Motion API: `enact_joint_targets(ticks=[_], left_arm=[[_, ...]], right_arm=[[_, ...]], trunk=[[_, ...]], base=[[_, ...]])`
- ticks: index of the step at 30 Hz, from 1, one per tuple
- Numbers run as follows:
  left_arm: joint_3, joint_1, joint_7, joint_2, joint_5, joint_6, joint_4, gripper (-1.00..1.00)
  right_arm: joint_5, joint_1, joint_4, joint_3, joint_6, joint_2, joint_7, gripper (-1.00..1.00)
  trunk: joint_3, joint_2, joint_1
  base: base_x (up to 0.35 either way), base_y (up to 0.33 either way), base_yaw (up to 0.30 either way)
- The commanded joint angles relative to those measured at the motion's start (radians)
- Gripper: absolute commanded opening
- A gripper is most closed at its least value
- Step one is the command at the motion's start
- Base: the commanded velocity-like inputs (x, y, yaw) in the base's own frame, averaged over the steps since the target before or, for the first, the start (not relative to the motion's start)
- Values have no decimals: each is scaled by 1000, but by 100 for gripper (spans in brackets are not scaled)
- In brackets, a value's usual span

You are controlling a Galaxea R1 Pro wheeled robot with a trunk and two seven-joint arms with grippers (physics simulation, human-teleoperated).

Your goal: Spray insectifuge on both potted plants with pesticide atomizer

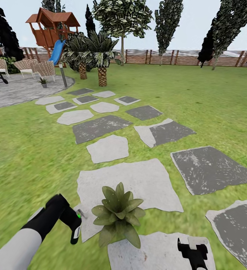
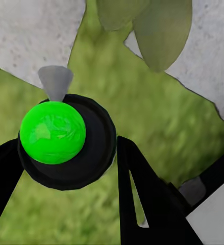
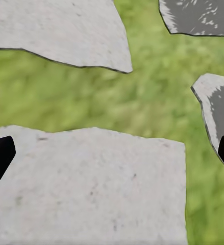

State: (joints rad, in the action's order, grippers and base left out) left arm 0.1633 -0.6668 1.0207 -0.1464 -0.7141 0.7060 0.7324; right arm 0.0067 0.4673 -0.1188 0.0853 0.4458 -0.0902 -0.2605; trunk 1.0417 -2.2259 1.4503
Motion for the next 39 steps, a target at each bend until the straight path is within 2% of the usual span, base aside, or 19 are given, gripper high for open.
enact_joint_targets(ticks=[1,7,10,14,18,22,23,27,32,35,37,39], left_arm=[[3,0,4,-2,-5,5,-3,-100],[0,20,-1,-13,-5,1,-47,-100],[1,30,-5,-27,-5,-1,-71,-100],[0,32,-8,-37,-5,-3,-72,-100],[1,16,-9,-36,-5,0,-68,-100],[2,-42,-10,-35,-7,9,-68,-100],[3,-56,-10,-38,-7,9,-68,-100],[5,-52,-20,-56,-7,2,-70,-100],[9,-50,-49,-93,-7,-2,-78,-100],[11,-50,-51,-90,-5,-2,-80,-100],[16,-50,-52,-76,-3,-2,-81,-100],[28,-50,-53,-50,-4,-2,-82,-100]], right_arm=[[1,1,1,8,1,0,-8,100],[1,1,1,8,1,0,-8,100],[1,1,1,8,1,0,-8,100],[1,1,1,8,1,0,-7,100],[1,1,1,8,1,0,-7,100],[1,1,1,8,1,0,-7,100],[1,1,1,8,1,0,-7,100],[1,1,1,8,1,0,-6,100],[1,1,1,8,1,0,-6,100],[1,1,1,8,1,0,-7,100],[1,1,1,8,1,0,-7,100],[1,1,1,8,1,0,-6,100]], trunk=[[1,0,0],[1,0,0],[1,0,0],[1,0,0],[1,0,0],[1,0,0],[1,0,0],[1,0,0],[1,0,0],[1,0,0],[1,0,0],[1,0,0]], base=[[0,0,0],[0,0,0],[0,0,0],[0,0,0],[0,0,0],[0,0,0],[0,0,0],[0,0,0],[0,0,0],[0,0,0],[0,0,0],[0,0,0]])
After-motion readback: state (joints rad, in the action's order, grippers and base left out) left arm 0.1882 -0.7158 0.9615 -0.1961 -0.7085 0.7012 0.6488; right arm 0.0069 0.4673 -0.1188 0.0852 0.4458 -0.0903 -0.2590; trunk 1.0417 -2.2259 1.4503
